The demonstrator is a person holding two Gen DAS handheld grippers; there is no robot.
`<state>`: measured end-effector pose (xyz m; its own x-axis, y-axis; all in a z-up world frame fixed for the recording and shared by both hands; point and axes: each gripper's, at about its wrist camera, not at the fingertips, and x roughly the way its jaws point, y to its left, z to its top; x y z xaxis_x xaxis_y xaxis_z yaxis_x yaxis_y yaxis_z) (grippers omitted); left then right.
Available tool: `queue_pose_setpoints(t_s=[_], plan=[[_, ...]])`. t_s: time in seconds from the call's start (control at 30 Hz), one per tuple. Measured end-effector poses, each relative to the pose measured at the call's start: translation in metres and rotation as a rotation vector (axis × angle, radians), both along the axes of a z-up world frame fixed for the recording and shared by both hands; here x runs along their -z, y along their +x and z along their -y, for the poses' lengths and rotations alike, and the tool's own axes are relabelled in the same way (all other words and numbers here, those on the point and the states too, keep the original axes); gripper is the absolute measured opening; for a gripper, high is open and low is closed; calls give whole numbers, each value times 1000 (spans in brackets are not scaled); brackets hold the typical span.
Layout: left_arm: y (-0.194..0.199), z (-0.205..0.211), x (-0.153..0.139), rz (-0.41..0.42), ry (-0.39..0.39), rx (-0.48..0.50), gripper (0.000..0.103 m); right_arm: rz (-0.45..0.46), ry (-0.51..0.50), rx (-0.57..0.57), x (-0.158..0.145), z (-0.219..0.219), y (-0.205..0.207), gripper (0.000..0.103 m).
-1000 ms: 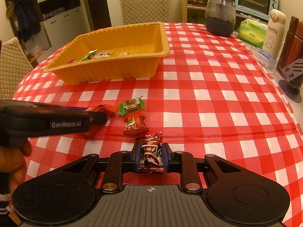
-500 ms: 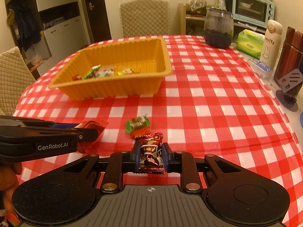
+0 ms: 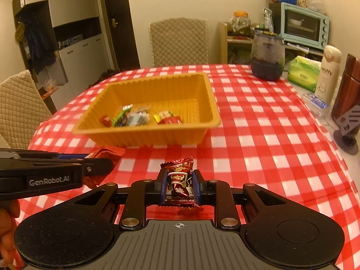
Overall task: Organize snacks
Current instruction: 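Carry the red packet and chocolate candy with both tools over the orange tray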
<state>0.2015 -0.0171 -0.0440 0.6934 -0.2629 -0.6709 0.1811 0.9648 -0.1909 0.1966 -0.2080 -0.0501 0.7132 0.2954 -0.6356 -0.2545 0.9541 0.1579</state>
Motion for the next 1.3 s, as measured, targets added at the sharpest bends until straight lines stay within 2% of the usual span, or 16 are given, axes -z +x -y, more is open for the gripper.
queue_pose_setpoints(t_s=[0.23,0.53,0.87,1.03,1.3], plan=[[14,-19,-24,35,-12,-20,24,49,4,-16,-16,-9,15,24],[43,-30,-45,84,34,-16,24,107,23,-32,-39,-23,40,24],[81,-42,-45,82,17,-42,24,145,19,-42,-53,-39,88,24],[100,-54,-42,69,-11,-82,24,134,31,-35,-53,-44,115,24],[125,-67,-37,59,-14,-120,24,97,46,-23,-44,-48,154,24]])
